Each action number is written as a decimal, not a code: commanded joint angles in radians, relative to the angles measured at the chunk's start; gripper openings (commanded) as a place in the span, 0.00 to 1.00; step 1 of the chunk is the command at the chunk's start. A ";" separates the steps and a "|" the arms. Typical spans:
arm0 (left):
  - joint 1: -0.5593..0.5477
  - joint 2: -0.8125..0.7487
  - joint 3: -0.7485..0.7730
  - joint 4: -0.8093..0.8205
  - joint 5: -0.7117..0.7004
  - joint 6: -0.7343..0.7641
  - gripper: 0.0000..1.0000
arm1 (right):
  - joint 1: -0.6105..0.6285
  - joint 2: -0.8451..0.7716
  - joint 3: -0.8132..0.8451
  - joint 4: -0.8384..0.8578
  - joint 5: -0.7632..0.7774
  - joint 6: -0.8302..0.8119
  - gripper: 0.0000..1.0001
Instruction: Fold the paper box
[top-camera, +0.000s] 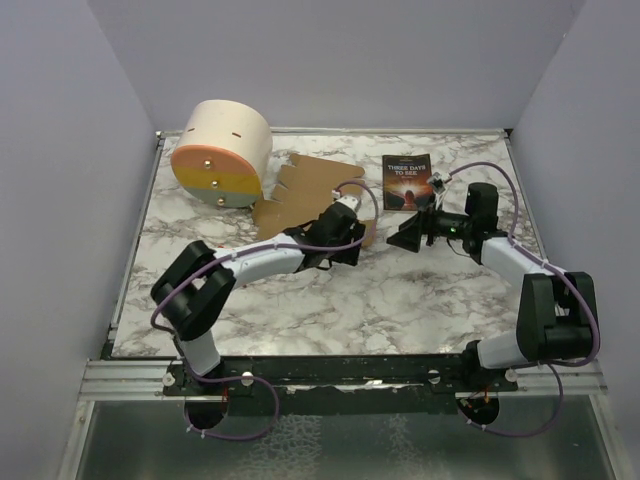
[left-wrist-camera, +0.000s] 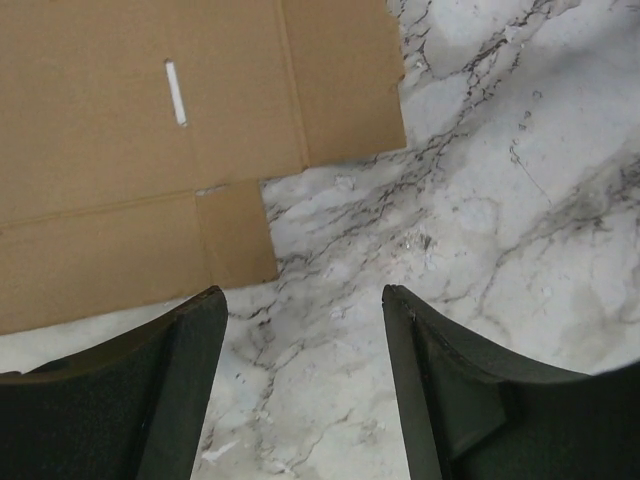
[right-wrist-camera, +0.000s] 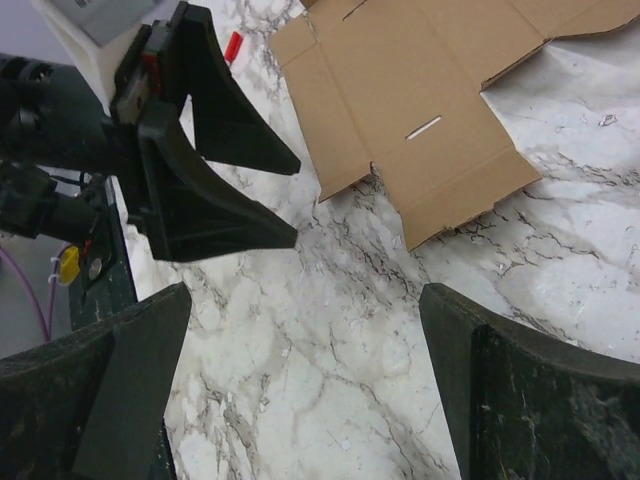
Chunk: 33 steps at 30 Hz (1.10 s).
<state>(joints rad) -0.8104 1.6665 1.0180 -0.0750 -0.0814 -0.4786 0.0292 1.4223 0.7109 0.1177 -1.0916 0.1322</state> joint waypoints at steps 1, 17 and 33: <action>-0.081 0.138 0.178 -0.218 -0.278 0.015 0.66 | -0.003 0.023 0.045 -0.024 -0.002 -0.024 0.99; -0.090 0.293 0.310 -0.284 -0.374 0.051 0.05 | -0.003 0.020 0.044 -0.026 0.017 -0.018 0.99; -0.095 -0.033 0.042 0.018 -0.156 -0.180 0.00 | 0.000 0.136 0.019 0.000 0.203 0.158 0.93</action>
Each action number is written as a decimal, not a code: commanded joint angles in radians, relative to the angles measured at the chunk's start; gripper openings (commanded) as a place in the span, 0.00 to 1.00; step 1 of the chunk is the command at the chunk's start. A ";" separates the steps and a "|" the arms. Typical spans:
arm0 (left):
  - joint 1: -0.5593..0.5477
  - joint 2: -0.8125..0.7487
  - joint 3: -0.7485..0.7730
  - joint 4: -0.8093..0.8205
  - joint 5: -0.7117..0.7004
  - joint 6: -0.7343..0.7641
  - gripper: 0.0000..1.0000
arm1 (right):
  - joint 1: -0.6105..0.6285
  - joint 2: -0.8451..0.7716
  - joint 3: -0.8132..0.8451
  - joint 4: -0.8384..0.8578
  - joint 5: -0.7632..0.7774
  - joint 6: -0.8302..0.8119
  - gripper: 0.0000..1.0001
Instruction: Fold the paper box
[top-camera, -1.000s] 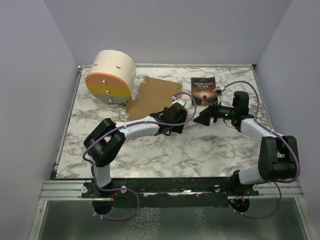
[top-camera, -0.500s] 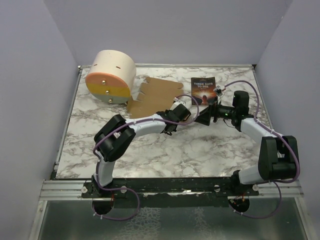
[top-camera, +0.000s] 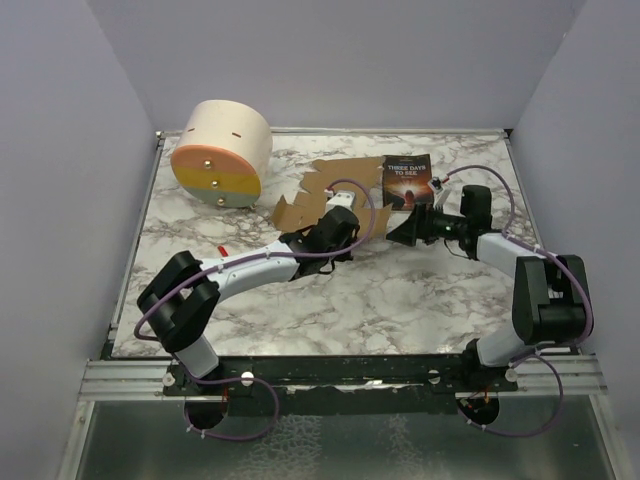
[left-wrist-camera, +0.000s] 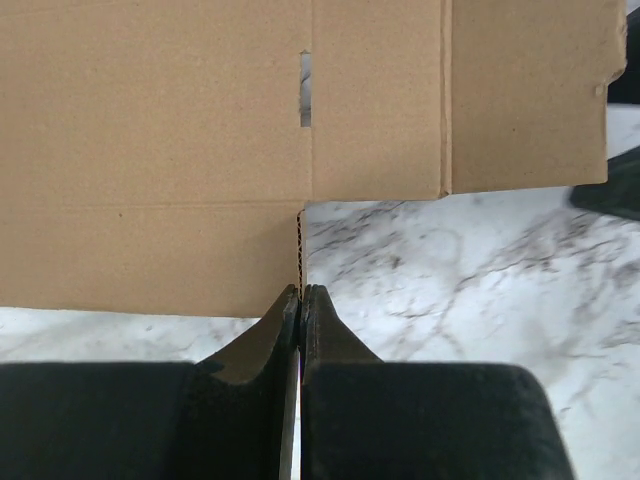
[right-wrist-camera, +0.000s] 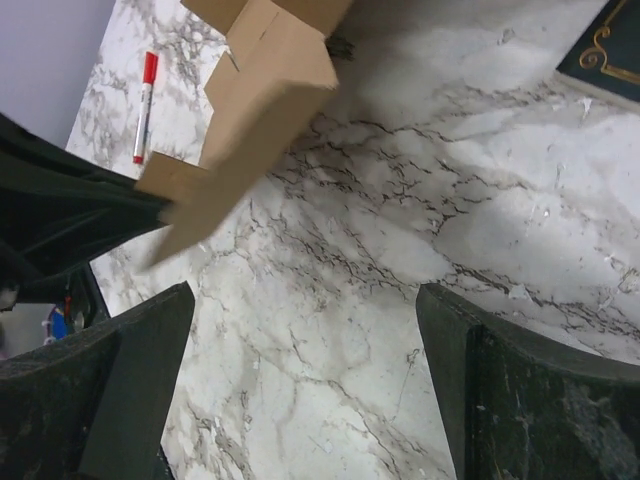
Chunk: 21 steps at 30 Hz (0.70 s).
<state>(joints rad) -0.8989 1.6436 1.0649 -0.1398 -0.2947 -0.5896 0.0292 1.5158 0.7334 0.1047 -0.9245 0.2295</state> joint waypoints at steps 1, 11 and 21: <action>-0.008 -0.005 0.000 0.081 0.055 -0.070 0.00 | 0.000 0.050 -0.008 0.018 0.035 0.074 0.92; -0.043 0.047 0.045 0.076 0.069 -0.061 0.00 | 0.000 0.053 -0.024 0.110 -0.087 0.188 0.88; -0.060 0.082 0.061 0.055 0.045 -0.050 0.00 | 0.000 0.046 -0.012 0.094 -0.078 0.225 0.88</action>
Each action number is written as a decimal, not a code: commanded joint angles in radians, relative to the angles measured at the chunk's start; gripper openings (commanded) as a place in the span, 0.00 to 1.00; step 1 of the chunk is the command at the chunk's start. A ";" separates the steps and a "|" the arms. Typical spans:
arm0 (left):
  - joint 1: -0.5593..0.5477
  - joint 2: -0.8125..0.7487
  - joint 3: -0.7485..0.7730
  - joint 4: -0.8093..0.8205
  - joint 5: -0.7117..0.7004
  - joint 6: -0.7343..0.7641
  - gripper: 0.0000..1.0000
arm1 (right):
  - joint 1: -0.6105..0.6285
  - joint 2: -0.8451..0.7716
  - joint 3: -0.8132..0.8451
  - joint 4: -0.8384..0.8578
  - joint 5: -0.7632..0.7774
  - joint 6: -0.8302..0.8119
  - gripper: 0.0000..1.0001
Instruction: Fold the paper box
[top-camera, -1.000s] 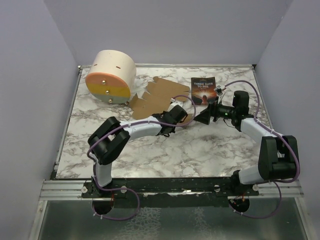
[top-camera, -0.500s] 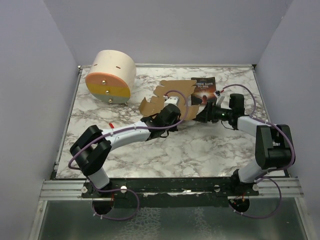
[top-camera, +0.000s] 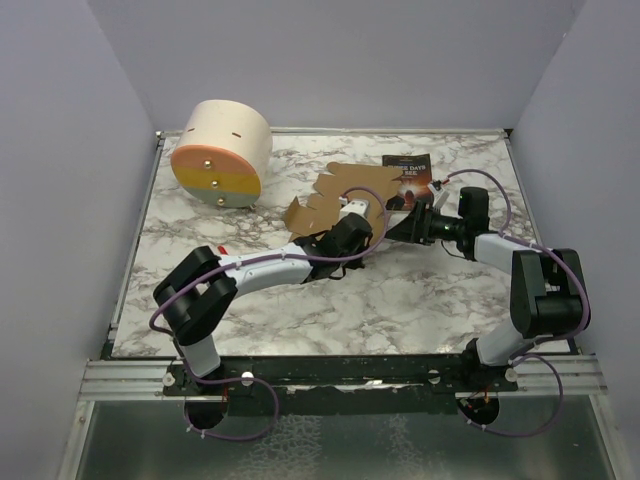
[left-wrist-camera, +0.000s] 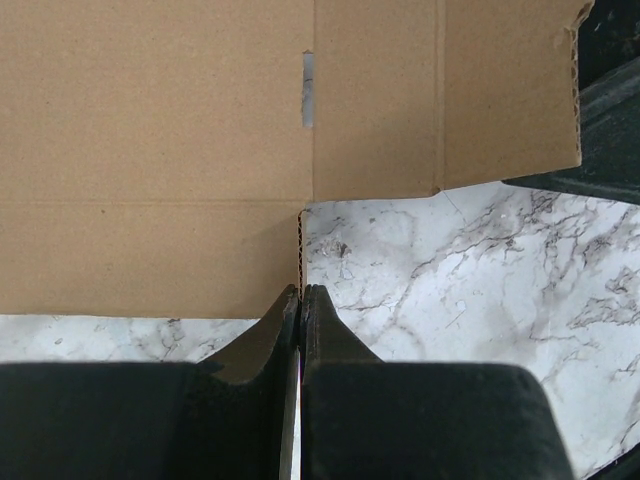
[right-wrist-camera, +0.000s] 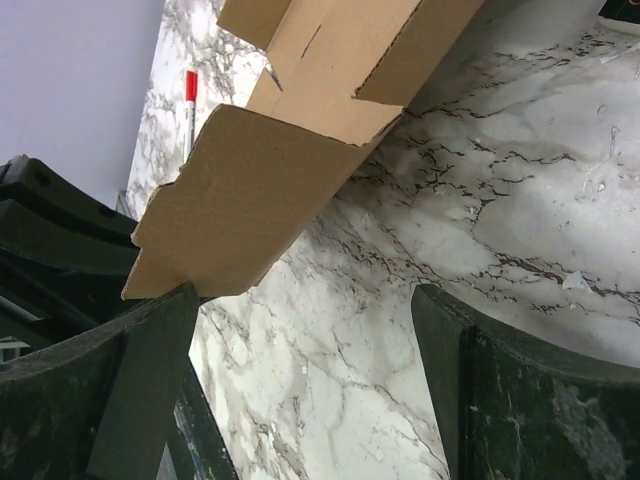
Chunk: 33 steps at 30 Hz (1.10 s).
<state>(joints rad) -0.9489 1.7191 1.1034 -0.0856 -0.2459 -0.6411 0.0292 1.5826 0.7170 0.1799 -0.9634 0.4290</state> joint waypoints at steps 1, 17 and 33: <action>-0.011 0.007 0.024 -0.002 -0.008 0.003 0.00 | 0.000 -0.024 0.008 0.018 -0.056 0.023 0.89; -0.017 0.013 0.025 -0.015 -0.035 0.029 0.00 | -0.002 -0.032 0.055 -0.019 -0.186 -0.041 0.99; -0.032 0.001 0.019 0.005 -0.029 0.085 0.00 | -0.007 0.041 0.073 -0.104 -0.026 -0.070 0.94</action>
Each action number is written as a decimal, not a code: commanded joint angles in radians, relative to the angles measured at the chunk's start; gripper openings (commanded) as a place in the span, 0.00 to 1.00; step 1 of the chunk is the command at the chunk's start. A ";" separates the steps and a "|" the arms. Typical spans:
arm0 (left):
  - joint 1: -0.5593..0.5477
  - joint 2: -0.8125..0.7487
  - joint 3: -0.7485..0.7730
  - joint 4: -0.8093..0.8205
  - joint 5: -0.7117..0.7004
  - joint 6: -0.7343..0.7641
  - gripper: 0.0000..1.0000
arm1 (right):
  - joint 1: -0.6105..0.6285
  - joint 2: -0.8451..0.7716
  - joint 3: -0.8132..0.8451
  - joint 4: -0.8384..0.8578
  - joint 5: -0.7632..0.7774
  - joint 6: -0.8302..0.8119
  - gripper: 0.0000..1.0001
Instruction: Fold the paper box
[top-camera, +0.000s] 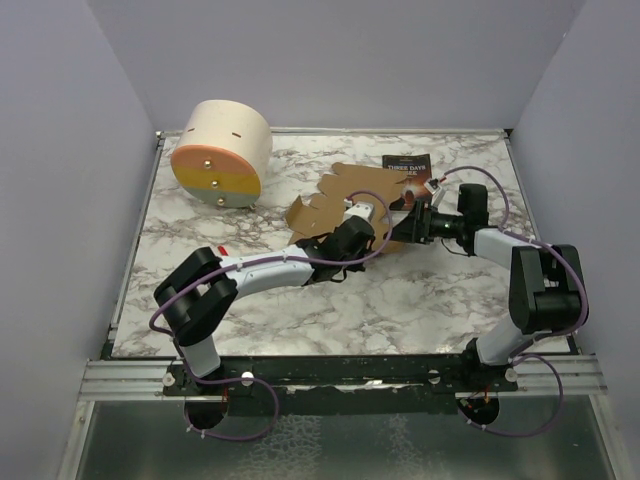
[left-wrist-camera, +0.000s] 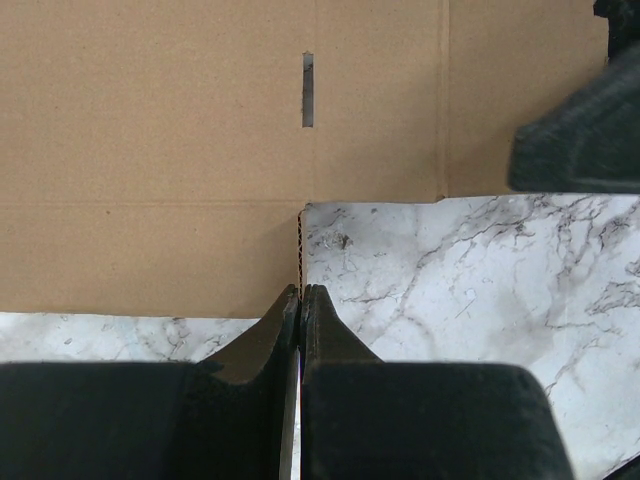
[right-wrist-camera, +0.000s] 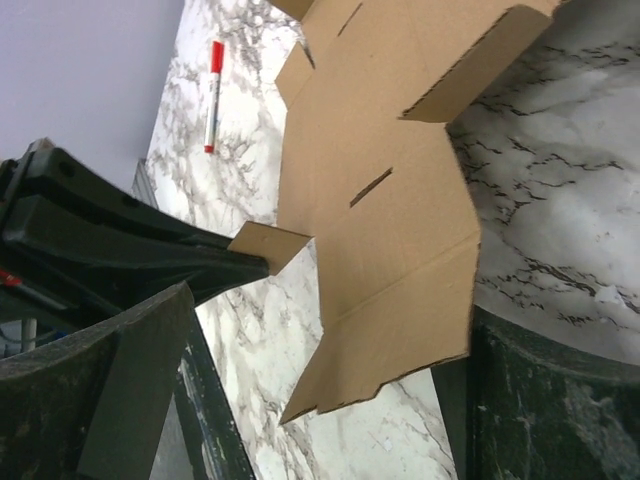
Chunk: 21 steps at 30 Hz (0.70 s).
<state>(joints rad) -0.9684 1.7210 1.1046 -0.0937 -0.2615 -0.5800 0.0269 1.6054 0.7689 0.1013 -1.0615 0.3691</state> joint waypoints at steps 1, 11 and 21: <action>-0.013 -0.001 0.019 0.014 -0.012 0.026 0.00 | -0.005 0.021 0.020 -0.029 0.082 -0.010 0.91; -0.015 -0.017 -0.007 0.077 0.041 0.010 0.07 | -0.005 0.028 0.028 -0.042 0.115 -0.014 0.40; 0.012 -0.138 -0.104 0.175 0.110 -0.002 0.40 | -0.007 -0.004 0.038 -0.050 0.112 -0.061 0.05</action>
<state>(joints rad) -0.9745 1.6730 1.0477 -0.0078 -0.2195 -0.5713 0.0246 1.6291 0.7811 0.0525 -0.9619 0.3481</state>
